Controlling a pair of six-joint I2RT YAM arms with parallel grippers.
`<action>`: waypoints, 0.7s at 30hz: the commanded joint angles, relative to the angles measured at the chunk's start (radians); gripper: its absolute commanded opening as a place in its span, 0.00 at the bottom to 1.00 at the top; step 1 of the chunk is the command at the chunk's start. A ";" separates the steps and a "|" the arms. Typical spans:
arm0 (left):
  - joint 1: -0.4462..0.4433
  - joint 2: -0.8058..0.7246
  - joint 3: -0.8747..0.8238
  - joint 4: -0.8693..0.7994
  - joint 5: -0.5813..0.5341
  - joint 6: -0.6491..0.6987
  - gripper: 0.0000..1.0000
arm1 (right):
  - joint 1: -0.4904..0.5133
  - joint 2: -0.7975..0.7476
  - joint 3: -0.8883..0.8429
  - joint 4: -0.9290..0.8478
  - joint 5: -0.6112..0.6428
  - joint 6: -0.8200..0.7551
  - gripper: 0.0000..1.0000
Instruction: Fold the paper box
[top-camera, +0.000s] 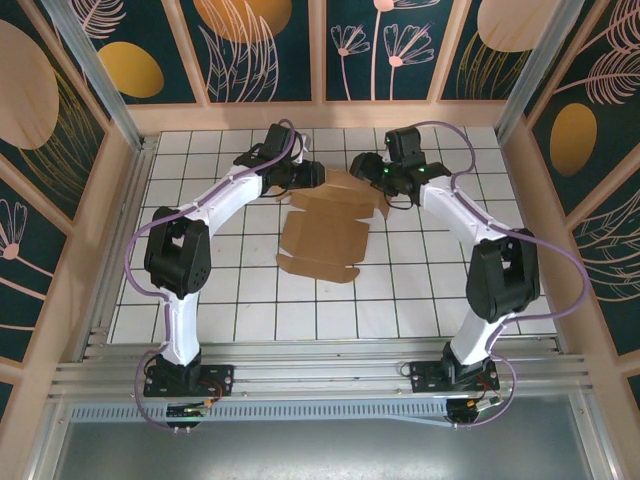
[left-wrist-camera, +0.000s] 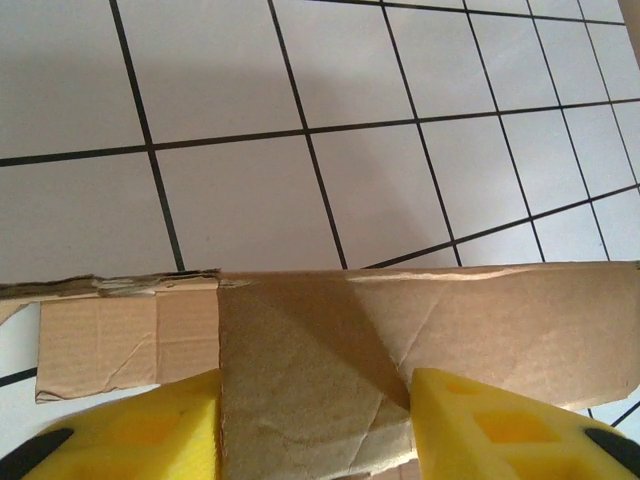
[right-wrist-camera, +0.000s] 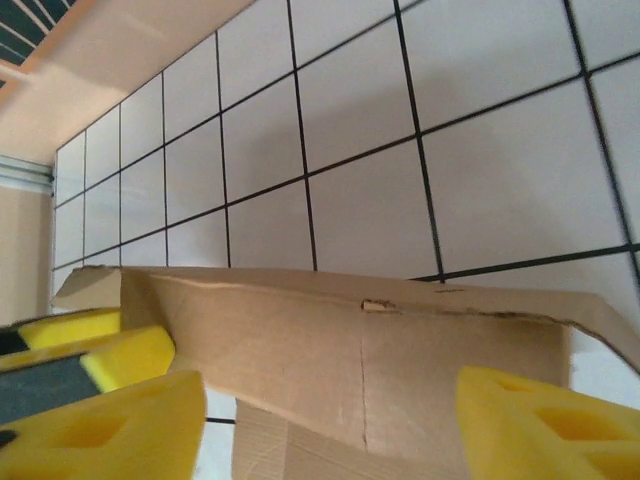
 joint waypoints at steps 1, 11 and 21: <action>0.004 -0.005 -0.016 0.015 0.003 0.004 0.48 | 0.018 0.028 0.003 0.082 -0.046 0.053 0.63; 0.004 -0.006 -0.022 0.025 0.016 0.003 0.48 | 0.026 0.041 -0.034 0.078 0.015 0.078 0.79; 0.004 -0.010 -0.019 0.029 0.032 -0.002 0.48 | 0.033 0.095 -0.030 0.170 -0.070 0.128 0.56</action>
